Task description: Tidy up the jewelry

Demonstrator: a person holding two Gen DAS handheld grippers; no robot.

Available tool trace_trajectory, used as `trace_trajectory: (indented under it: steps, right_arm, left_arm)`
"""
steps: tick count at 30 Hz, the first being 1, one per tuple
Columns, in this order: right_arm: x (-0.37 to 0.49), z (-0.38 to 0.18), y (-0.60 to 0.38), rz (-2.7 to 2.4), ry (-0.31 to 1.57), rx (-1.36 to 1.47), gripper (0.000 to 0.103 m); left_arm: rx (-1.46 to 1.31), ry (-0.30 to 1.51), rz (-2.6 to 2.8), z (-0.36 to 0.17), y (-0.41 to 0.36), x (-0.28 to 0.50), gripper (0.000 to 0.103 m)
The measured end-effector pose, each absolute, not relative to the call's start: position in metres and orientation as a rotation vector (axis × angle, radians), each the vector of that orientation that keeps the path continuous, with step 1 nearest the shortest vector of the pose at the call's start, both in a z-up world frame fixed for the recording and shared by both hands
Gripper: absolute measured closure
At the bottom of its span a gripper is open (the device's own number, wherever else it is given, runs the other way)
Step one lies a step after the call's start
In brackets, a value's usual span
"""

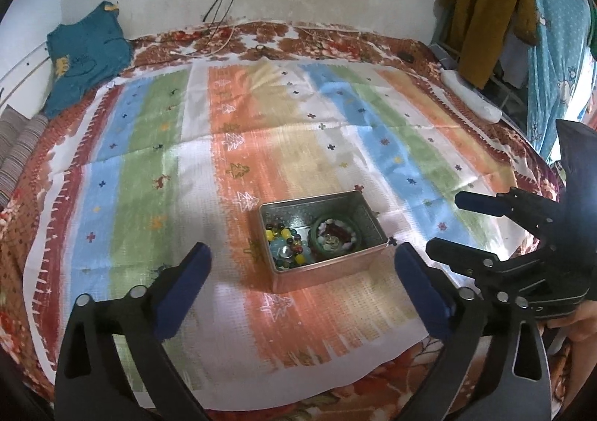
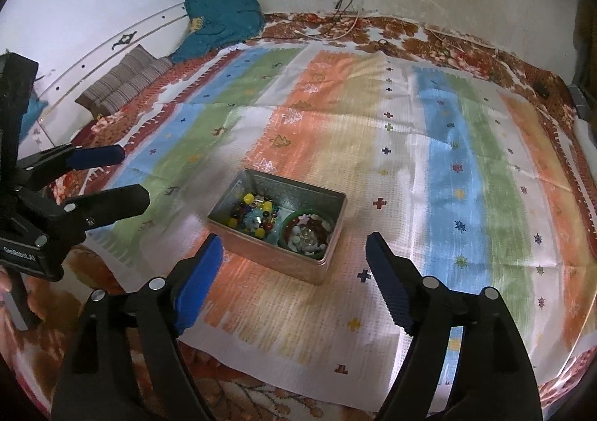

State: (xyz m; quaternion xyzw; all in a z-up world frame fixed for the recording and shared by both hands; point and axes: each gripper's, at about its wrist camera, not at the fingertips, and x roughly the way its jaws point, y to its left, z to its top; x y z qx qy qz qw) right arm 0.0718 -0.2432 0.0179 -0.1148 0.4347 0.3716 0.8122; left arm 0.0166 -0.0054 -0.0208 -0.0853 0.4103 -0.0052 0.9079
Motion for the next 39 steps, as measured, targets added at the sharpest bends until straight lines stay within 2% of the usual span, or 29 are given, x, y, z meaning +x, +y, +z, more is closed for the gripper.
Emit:
trace_trajectory:
  steps: [11,39]
  right_arm:
    - [0.063,0.021,-0.249,0.784,0.888,-0.248,0.008]
    - [0.059,0.032,-0.255,0.78,0.841,-0.215,0.007]
  left_arm:
    - [-0.114,0.821,0.014,-0.02,-0.014,0.008,0.006]
    - [-0.107,0.791,0.033,-0.014,-0.016,0.004,0.006]
